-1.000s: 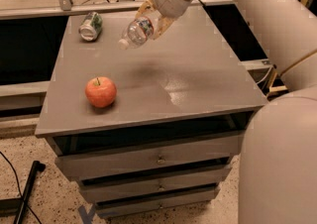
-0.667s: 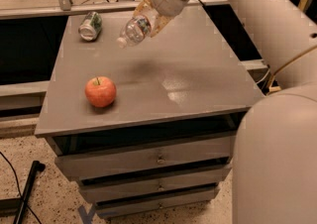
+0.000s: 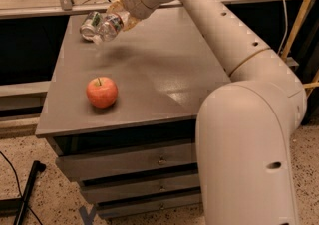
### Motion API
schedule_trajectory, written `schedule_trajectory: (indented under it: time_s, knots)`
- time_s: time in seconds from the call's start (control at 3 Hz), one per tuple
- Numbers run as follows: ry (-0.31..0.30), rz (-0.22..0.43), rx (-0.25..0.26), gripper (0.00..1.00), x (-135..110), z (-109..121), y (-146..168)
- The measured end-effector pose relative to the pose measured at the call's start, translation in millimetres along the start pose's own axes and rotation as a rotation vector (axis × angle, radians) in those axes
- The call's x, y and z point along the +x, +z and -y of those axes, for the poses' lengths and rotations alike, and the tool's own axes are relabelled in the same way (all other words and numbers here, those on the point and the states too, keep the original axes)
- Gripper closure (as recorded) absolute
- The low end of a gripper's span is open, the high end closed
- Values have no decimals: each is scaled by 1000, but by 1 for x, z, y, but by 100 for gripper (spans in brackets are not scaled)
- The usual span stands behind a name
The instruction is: Move water bottle near green can
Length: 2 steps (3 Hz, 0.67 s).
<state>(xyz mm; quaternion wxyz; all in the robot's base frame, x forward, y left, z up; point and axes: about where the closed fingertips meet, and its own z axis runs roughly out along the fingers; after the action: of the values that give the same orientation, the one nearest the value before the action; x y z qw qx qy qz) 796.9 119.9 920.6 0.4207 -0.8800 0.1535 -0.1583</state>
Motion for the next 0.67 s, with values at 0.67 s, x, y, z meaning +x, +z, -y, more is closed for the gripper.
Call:
schedule_trajectory:
  time_s: [0.67]
  knots:
    - [29, 82, 46, 59, -5, 9, 31]
